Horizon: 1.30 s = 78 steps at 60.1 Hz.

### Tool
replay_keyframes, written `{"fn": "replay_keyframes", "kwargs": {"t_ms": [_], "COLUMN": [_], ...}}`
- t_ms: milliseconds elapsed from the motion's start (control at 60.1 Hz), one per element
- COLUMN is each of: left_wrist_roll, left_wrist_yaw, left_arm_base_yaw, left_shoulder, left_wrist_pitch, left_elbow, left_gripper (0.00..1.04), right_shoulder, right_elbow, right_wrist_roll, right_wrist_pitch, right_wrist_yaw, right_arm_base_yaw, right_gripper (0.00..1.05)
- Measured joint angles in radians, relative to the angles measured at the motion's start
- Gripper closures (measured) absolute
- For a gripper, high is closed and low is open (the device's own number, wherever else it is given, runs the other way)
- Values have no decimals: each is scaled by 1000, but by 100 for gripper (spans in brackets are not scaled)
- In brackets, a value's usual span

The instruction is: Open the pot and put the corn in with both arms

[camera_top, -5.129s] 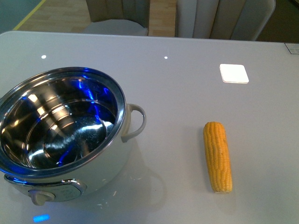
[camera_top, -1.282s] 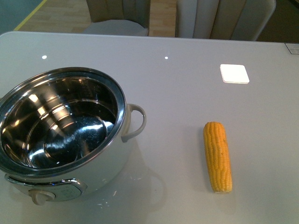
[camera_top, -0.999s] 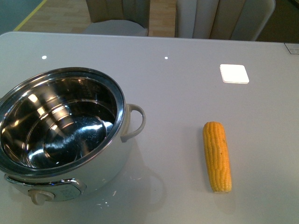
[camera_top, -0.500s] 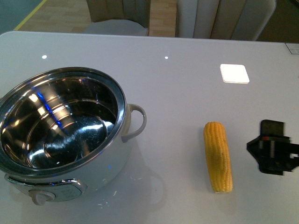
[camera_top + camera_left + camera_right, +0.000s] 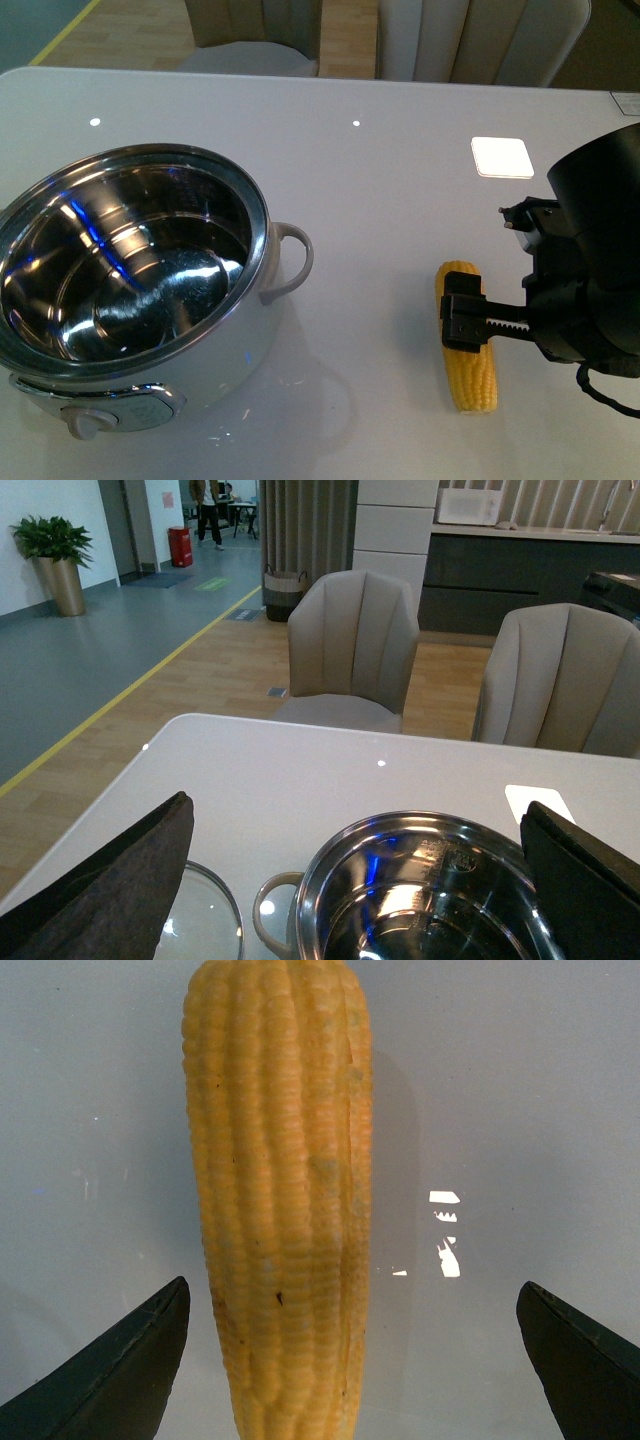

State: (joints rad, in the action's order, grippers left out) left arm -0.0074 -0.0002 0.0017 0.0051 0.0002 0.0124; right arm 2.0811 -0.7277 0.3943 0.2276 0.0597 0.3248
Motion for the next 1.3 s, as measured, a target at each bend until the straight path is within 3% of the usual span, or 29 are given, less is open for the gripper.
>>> {"fn": "replay_keyframes", "kwargs": {"t_ms": [183,533,666,1049,1299], "left_wrist_roll": [0,0,0,0,0], "left_wrist_yaw": [0,0,0,0,0], "left_arm_base_yaw": [0,0,0,0,0], "left_shoulder": [0,0,0,0,0], "left_wrist_pitch": [0,0,0,0,0], "left_elbow": [0,0,0,0,0], "left_gripper": [7,7,7,7,7], "right_shoulder": [80,118,66,-336,-437], "right_elbow": [-57,-61,-16,57,-35], "right_wrist_roll": [-2,-31,-33,43,149], "right_wrist_pitch": [-7,-8,5,-68,-127], "right_wrist_yaw": [2,23,18,-111,-163], "right_arm_base_yaw": [25,55,59,43,127], "right_gripper": [13,65,76,85,86]}}
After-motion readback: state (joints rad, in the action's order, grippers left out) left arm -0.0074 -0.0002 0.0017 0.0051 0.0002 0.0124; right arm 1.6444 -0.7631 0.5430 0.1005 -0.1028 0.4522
